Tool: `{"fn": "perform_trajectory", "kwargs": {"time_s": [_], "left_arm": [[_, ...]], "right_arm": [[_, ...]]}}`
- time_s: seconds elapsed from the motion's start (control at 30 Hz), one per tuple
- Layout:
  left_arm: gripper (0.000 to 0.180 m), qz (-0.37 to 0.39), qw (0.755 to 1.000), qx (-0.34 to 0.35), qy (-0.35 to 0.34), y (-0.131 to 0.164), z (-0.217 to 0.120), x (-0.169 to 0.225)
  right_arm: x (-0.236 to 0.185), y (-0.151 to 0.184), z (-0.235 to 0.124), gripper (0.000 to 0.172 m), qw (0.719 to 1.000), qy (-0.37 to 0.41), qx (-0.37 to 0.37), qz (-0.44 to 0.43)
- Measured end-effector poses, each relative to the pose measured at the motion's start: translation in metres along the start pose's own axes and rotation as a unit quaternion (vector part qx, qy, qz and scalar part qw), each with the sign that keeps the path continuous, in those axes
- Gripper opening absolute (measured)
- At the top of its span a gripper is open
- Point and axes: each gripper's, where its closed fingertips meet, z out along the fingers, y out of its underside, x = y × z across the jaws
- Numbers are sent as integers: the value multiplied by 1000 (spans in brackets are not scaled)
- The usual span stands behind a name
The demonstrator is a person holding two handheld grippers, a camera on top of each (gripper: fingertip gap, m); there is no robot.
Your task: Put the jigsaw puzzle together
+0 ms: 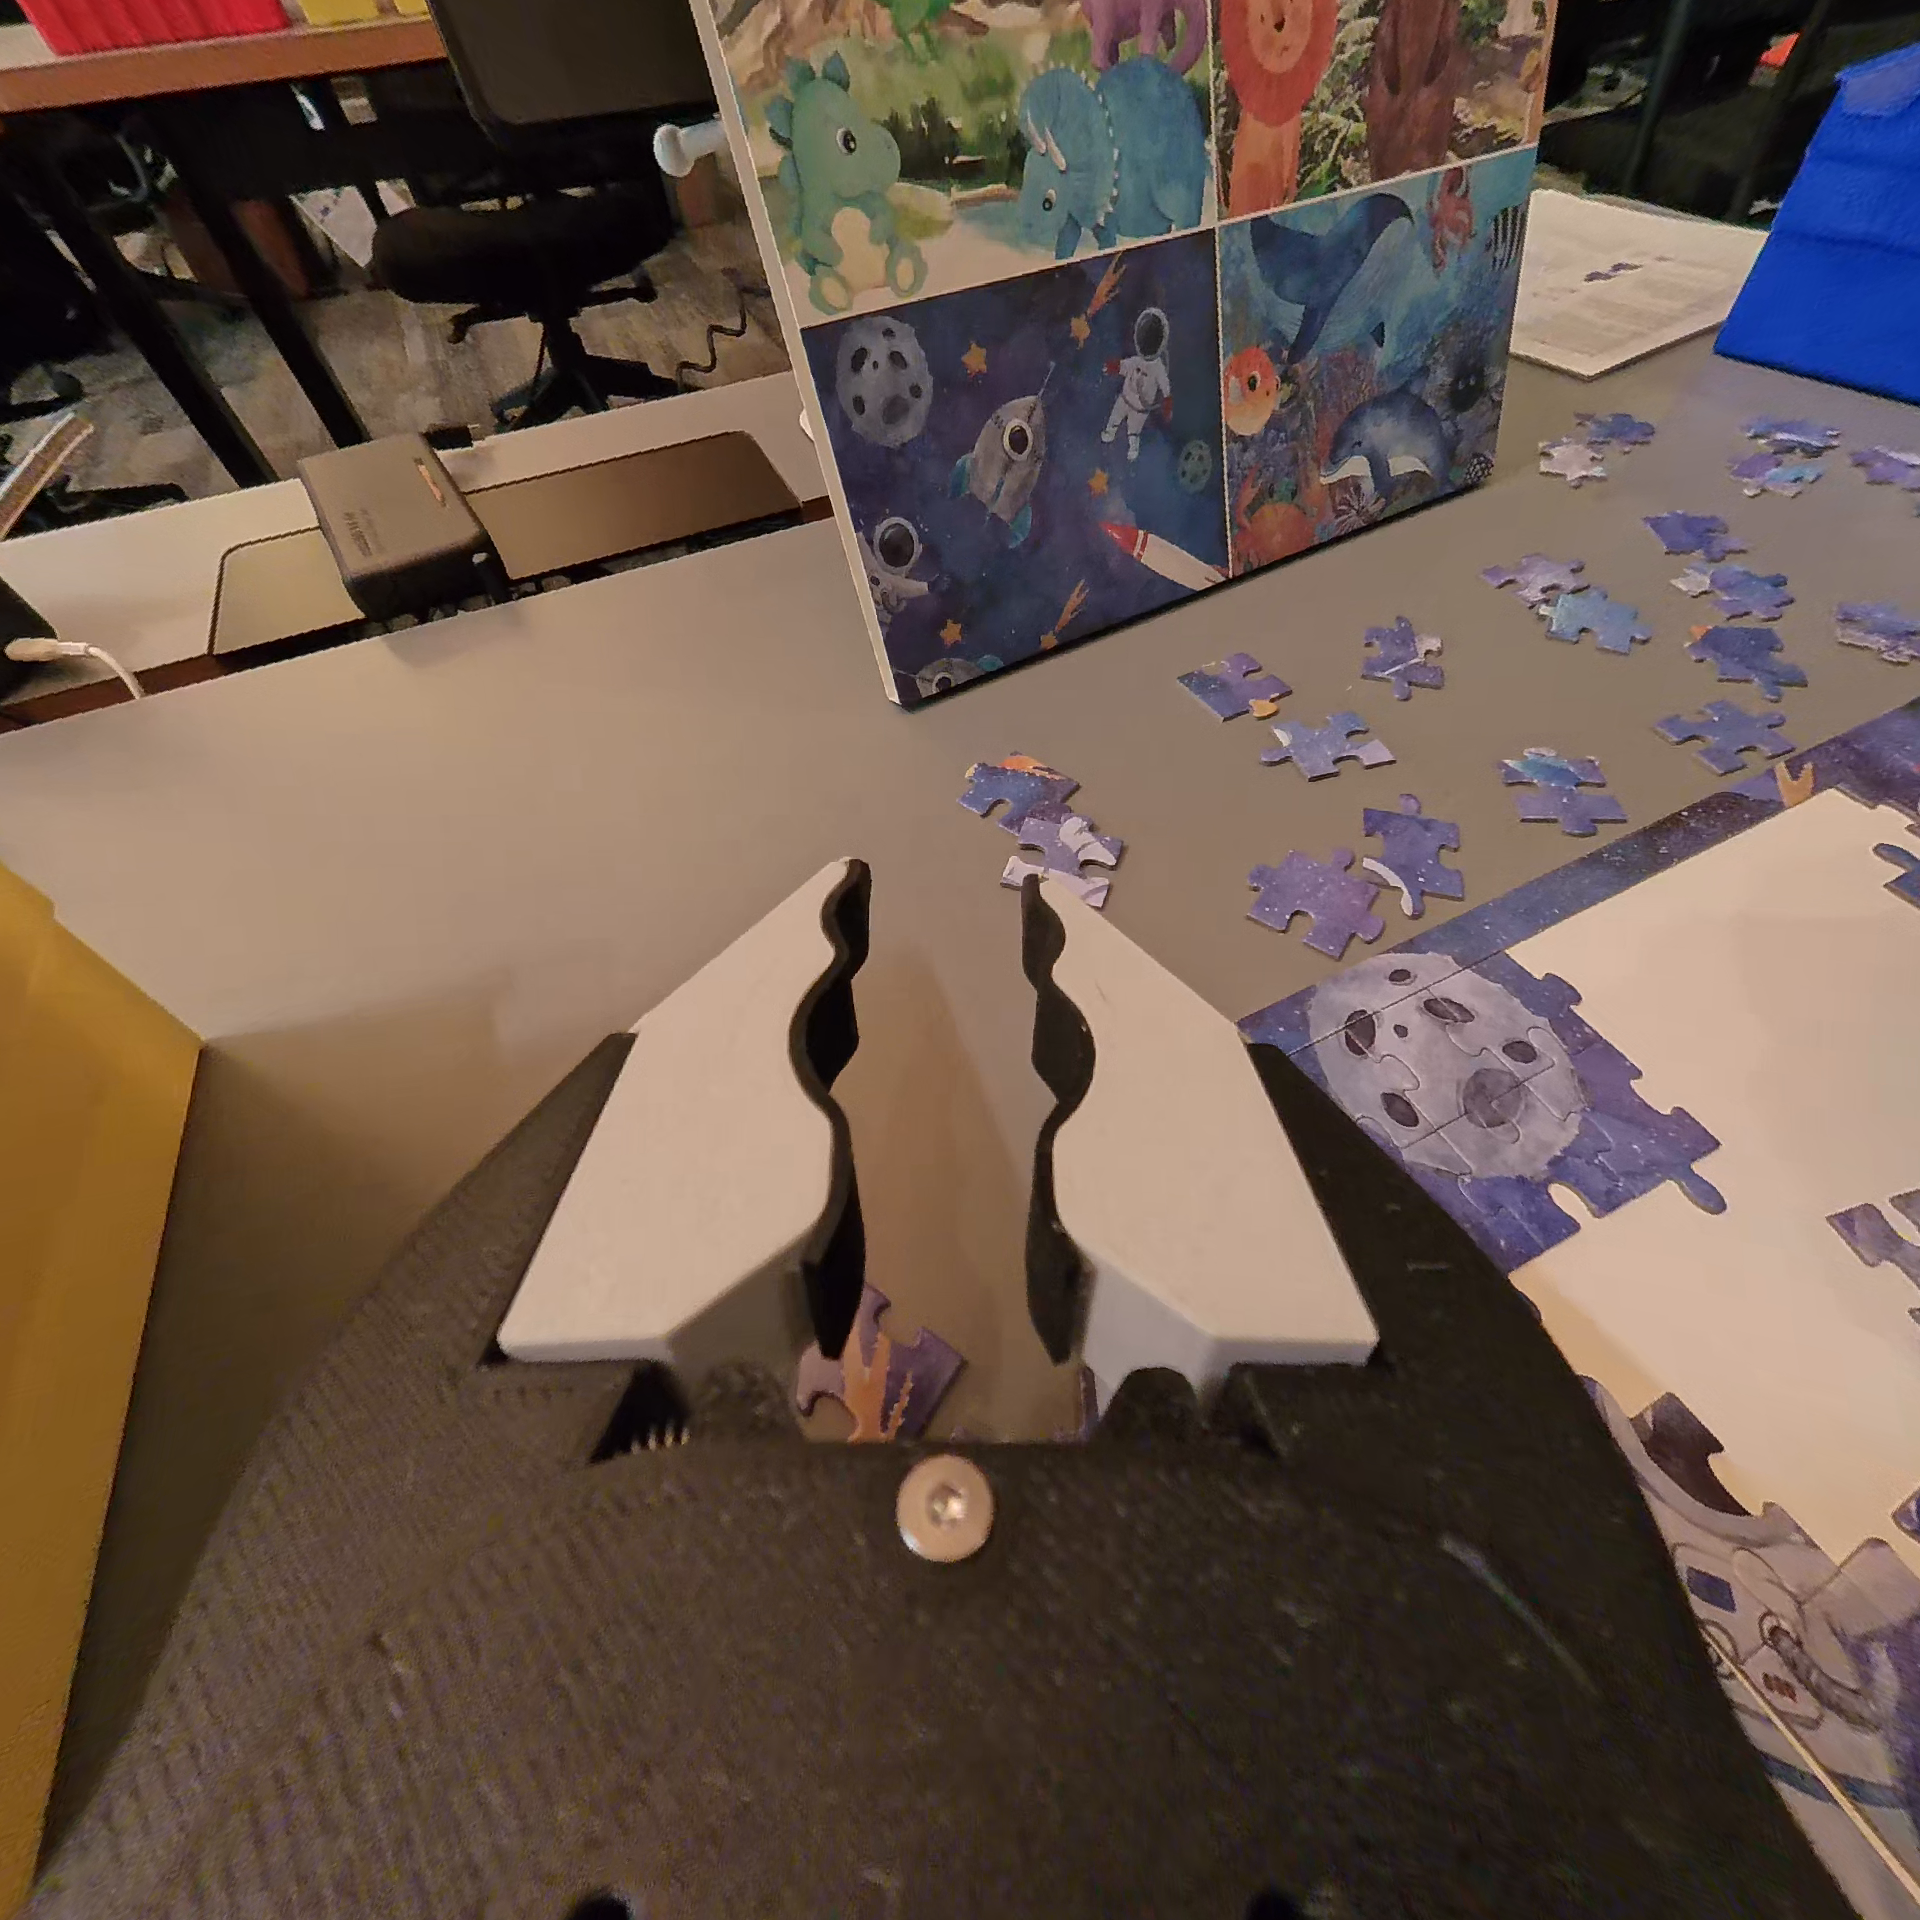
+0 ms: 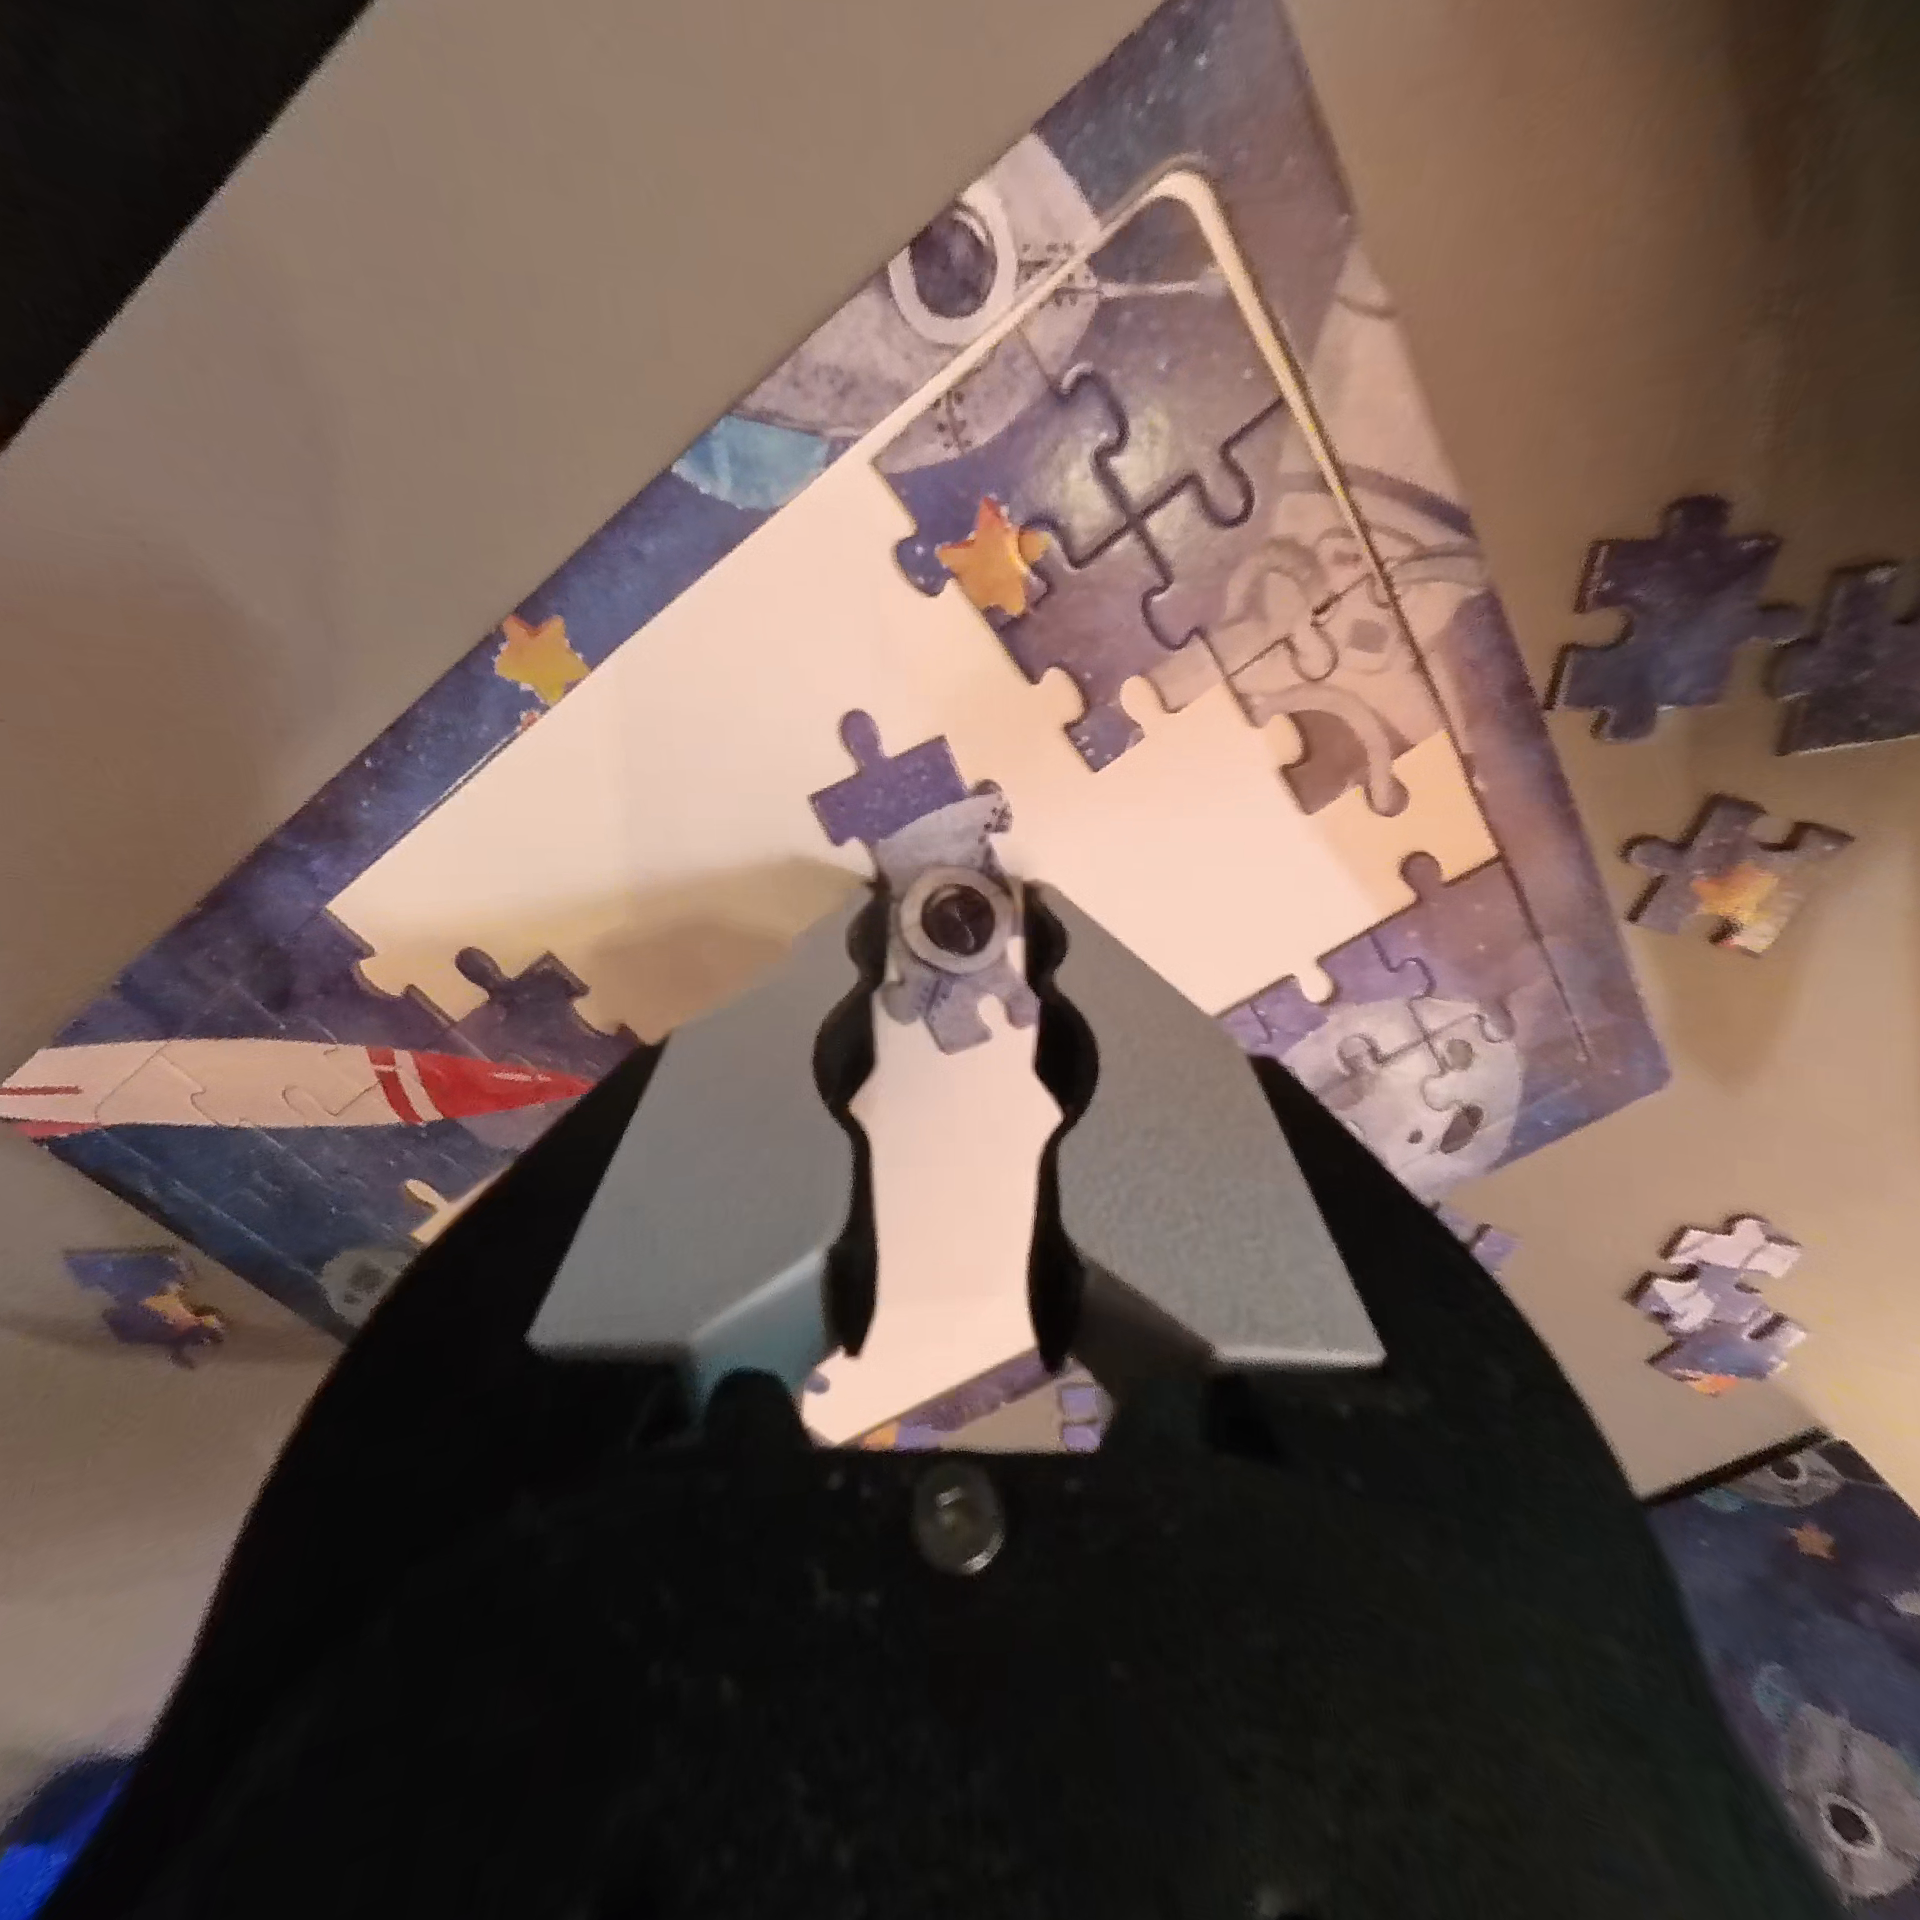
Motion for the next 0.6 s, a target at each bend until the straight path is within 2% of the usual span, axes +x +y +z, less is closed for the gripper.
{"fn": "perform_trajectory", "kwargs": {"time_s": [0.1, 0.17, 0.27, 0.33, 0.6], "left_arm": [[28, 2, 1000, -2, 0, 0, 1, 0], [28, 2, 1000, -2, -1, 0, 1, 0], [28, 1, 1000, -1, -1, 0, 0, -1], [28, 1, 1000, 0, -1, 0, 0, -1], [28, 2, 1000, 0, -1, 0, 0, -1]], "right_arm": [[-7, -1, 2, 35, 1000, -19, -6, 0], [-7, -2, 3, 36, 1000, -20, -7, -2], [-5, -2, 3, 32, 1000, -13, -8, -8], [-6, -3, 3, 22, 1000, -11, -2, -6], [-7, -5, 0, 21, 1000, -3, 10, 4]]}}
